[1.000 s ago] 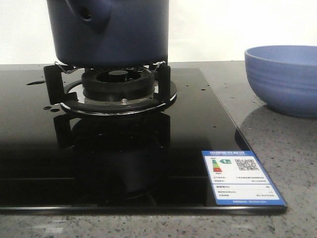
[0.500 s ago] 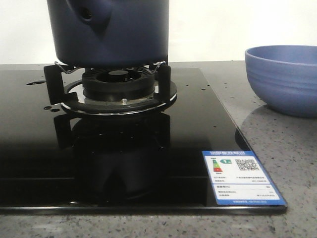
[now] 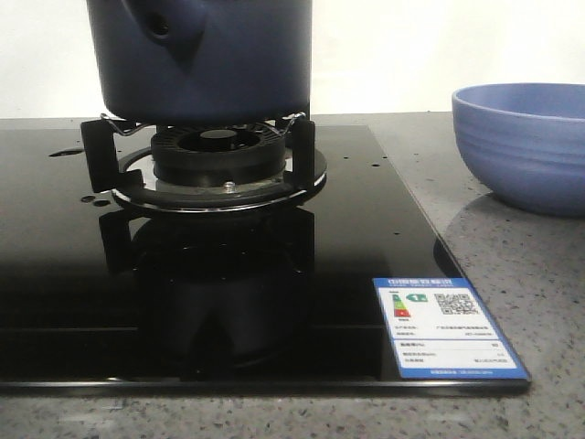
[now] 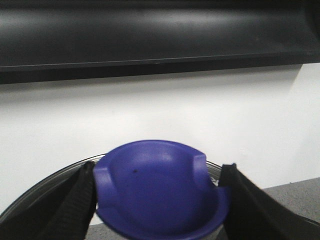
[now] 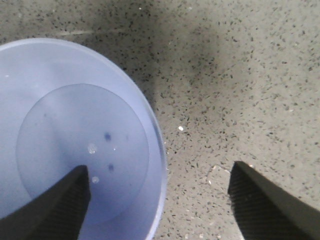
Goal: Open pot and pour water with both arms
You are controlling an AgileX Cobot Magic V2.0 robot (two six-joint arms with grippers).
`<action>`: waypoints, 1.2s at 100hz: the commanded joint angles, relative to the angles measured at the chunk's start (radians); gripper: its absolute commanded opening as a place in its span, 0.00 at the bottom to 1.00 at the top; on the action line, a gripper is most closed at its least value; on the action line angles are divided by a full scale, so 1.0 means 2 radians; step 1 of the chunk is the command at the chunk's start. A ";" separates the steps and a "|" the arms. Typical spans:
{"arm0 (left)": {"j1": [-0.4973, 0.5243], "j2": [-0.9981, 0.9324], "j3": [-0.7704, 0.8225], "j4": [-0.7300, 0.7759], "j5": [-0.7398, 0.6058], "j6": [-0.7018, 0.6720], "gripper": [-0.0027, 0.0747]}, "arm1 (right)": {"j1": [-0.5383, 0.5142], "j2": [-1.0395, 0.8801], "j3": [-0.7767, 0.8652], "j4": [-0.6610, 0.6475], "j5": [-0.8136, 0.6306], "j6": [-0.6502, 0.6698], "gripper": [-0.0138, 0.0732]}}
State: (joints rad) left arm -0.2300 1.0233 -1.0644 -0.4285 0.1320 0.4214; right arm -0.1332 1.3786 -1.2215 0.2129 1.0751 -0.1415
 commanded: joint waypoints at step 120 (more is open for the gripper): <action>0.016 -0.002 -0.021 0.014 -0.047 0.000 0.55 | 0.050 0.069 -0.224 0.054 0.071 0.000 0.09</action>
State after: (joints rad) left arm -0.2170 1.0279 -1.0644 -0.3945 0.1374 0.4214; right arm -0.0612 1.5283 -1.5617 0.2804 1.2165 -0.1468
